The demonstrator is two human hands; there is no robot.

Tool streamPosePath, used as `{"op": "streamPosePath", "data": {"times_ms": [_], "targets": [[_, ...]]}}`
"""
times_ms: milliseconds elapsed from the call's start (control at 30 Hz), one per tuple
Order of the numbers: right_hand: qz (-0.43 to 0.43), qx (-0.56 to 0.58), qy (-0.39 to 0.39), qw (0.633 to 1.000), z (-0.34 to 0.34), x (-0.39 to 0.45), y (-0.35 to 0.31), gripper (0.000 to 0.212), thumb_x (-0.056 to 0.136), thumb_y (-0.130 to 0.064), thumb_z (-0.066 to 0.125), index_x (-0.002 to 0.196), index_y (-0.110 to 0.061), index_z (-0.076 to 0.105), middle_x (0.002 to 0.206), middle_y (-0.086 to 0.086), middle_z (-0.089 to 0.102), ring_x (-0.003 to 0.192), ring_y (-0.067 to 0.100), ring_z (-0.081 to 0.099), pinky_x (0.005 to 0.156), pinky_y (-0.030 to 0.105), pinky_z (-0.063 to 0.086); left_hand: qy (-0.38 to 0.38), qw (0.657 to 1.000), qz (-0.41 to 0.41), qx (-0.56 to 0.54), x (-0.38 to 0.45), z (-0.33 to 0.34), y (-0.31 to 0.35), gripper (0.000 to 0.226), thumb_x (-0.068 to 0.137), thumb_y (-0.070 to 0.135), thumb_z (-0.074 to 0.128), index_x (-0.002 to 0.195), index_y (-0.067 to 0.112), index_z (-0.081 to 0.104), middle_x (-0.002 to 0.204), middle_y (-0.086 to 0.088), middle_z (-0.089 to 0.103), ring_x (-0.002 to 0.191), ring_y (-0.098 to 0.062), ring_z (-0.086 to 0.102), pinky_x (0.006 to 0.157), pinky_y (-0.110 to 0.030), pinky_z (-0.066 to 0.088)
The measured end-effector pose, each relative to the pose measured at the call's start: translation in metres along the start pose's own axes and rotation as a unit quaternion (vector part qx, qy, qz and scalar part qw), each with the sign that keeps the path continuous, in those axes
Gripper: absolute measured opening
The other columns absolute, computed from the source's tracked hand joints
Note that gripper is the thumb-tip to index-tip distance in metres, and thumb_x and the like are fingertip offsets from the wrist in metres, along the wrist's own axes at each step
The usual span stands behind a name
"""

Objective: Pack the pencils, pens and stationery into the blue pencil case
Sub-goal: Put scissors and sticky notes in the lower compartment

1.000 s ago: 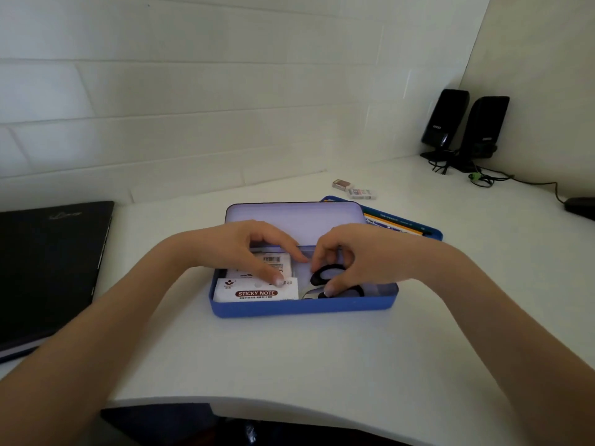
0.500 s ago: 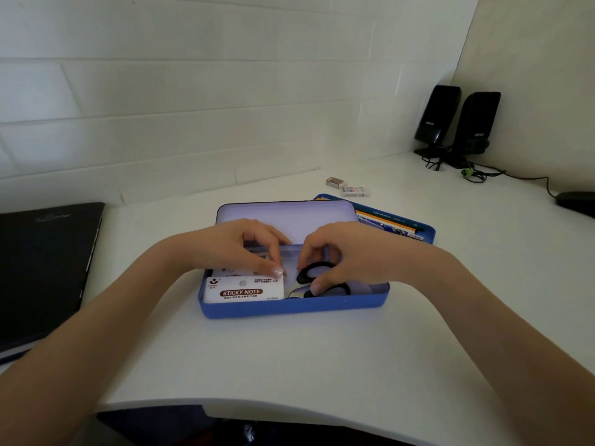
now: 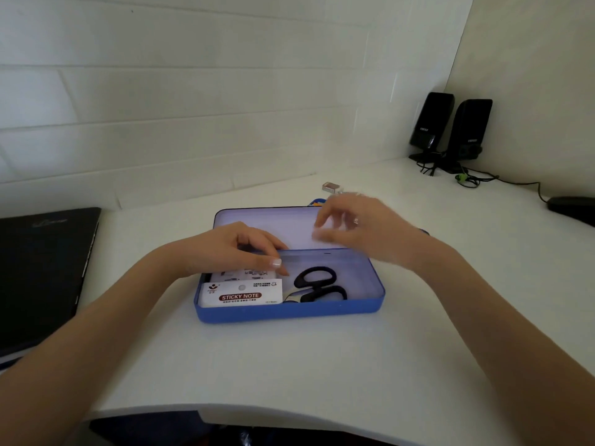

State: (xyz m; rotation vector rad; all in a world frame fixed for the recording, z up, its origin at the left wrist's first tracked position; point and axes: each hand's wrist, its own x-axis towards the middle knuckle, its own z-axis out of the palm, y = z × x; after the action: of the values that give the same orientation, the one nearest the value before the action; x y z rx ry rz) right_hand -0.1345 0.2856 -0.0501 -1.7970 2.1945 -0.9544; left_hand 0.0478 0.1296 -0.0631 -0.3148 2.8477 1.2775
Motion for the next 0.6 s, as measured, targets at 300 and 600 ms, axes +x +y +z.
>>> {"op": "streamPosePath", "data": {"times_ms": [300,600], "targets": [[0.139,-0.145,0.074,0.977,-0.012,0.064,0.092,0.036,0.096,-0.015,0.041,0.131,-0.02,0.049,0.137,0.01,0.05,0.12,0.029,0.049,0.101,0.041,0.04,0.006,0.999,-0.03,-0.009,0.003,0.001,0.0,0.01,0.072,0.045,0.067,0.073,0.04,0.076,0.116,0.02,0.062,0.103,0.014,0.056,0.088,-0.014,0.039],[0.215,-0.268,0.032,0.939,0.003,0.102,0.107,0.038,0.091,-0.039,0.052,0.125,-0.021,0.057,0.129,0.009,0.057,0.119,0.031,0.048,0.092,0.041,0.042,0.006,1.0,-0.018,-0.004,0.006,0.0,-0.003,0.005,0.068,0.05,0.073,0.067,0.045,0.073,0.117,0.021,0.061,0.106,0.013,0.055,0.096,-0.018,0.041]]}}
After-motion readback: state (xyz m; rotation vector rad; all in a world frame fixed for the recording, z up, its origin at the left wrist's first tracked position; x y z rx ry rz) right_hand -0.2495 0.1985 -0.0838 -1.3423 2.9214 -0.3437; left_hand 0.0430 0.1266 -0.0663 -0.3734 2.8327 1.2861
